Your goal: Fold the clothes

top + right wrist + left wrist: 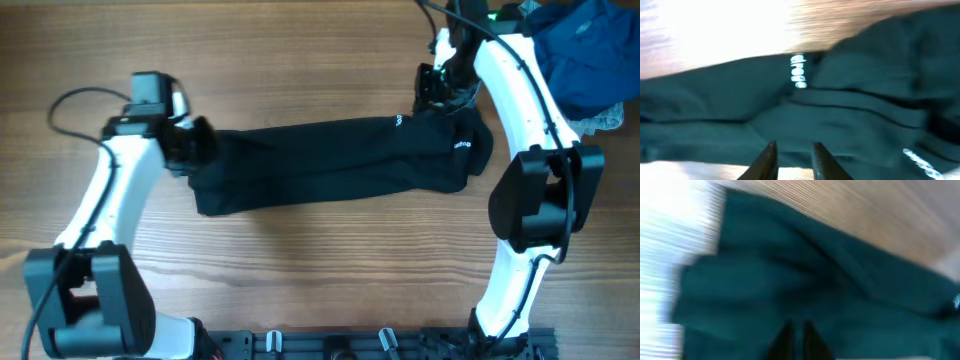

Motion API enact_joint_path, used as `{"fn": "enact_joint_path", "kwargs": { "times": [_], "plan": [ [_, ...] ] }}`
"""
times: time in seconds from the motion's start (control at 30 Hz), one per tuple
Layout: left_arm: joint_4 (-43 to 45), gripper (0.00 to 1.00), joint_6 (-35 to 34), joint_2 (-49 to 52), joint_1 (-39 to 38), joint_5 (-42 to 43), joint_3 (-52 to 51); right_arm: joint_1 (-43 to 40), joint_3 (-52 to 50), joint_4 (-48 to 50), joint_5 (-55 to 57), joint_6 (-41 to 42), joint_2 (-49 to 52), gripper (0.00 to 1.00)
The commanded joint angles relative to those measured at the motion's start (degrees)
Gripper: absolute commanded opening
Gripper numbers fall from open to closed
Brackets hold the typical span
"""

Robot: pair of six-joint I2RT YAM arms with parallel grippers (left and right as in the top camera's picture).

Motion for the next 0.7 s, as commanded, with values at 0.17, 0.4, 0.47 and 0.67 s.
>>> {"fn": "enact_joint_path", "kwargs": {
  "times": [0.17,0.4,0.47,0.67],
  "plan": [
    [11.1,0.04,-3.39,8.46,-8.85,-2.4,0.59,5.35,-12.79,18.32,-1.81,2.19,-1.57,0.2],
    [8.28,0.04,-2.93,13.9,-8.72,-3.13,0.59,5.35,-13.64,14.4,2.73,1.36,-1.07,0.25],
    [6.19,0.04,-2.93,14.29,-8.7,-3.13,0.57,5.35,-14.58,13.31,4.85,1.42,-1.07,0.24],
    [-5.22,0.04,-2.47,14.58,-8.7,-3.17,0.59,5.22,-15.85,3.48,11.5,1.64,-1.07,0.17]
  ]
}}
